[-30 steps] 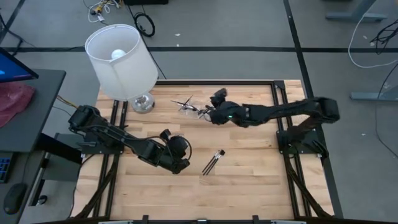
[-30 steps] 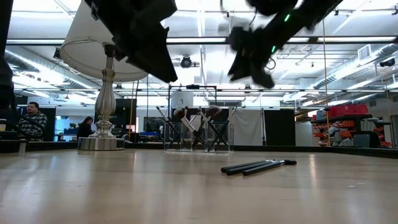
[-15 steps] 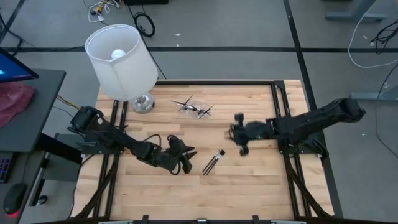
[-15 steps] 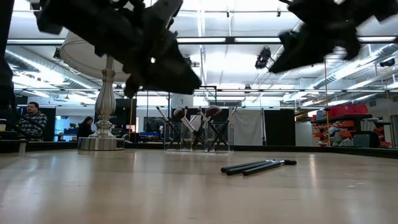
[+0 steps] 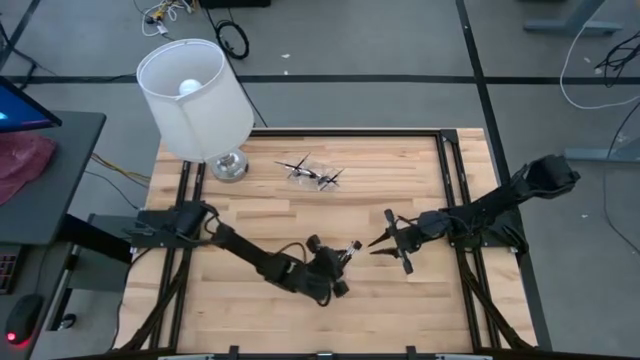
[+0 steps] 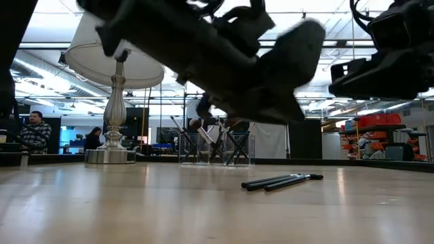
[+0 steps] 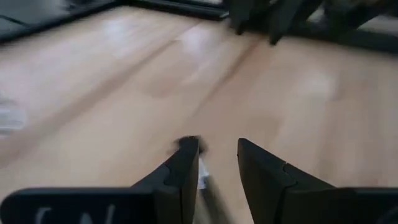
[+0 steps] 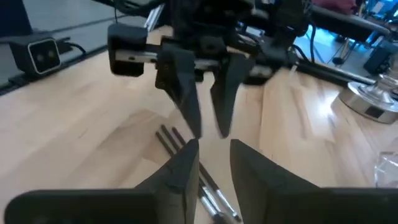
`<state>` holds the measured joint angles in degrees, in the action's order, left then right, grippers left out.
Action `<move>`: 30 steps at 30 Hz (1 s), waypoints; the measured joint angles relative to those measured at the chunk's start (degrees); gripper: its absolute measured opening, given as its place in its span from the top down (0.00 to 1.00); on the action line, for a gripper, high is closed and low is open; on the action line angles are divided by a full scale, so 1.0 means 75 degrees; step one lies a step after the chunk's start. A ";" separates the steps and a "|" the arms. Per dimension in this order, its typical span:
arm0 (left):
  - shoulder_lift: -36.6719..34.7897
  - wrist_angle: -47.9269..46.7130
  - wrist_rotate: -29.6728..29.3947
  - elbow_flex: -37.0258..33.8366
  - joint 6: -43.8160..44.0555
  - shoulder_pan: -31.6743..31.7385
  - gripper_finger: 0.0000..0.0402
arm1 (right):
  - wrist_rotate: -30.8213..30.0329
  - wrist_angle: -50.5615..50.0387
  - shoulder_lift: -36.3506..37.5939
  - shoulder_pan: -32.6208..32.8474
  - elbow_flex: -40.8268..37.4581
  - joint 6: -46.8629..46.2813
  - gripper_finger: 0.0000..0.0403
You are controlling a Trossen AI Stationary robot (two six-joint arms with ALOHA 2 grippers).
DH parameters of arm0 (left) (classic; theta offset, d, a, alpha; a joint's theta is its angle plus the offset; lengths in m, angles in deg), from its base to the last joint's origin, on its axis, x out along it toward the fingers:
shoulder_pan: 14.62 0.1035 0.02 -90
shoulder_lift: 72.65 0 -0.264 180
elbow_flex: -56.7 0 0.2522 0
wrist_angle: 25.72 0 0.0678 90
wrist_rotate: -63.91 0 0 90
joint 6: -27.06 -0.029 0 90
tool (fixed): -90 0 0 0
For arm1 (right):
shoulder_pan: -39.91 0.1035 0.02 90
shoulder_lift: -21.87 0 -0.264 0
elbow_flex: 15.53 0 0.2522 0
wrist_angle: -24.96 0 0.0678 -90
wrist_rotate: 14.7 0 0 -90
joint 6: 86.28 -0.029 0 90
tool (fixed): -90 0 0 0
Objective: Put items in baskets/containers
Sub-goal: Put the black eyeliner brush into the transparent organizer
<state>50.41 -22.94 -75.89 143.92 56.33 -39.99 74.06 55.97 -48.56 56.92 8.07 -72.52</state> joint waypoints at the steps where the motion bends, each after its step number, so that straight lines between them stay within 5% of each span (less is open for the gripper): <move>1: 0.0067 -0.0529 -0.0224 0.0265 0.0006 -0.0028 0.71 | -0.0031 -0.0069 0.0002 0.0003 0.0006 -0.0003 0.77; 10: 0.0495 -0.1601 -0.0417 0.0768 0.1291 -0.0320 0.71 | -0.0053 -0.0294 -0.0035 0.0012 0.0006 -0.0688 0.77; 15: 0.1032 -0.1621 -0.1179 0.0751 0.1453 -0.0492 0.71 | -0.0054 -0.0262 -0.0036 0.0012 0.0006 -0.0833 0.77; 30: 0.1529 -0.1995 -0.0276 0.0794 0.2039 -0.0152 0.72 | -0.0068 -0.0625 -0.0043 0.0008 0.0009 -0.1333 0.77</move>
<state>61.87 -37.91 -77.97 149.88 71.62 -41.13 73.55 51.28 -48.88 56.98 8.14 -82.51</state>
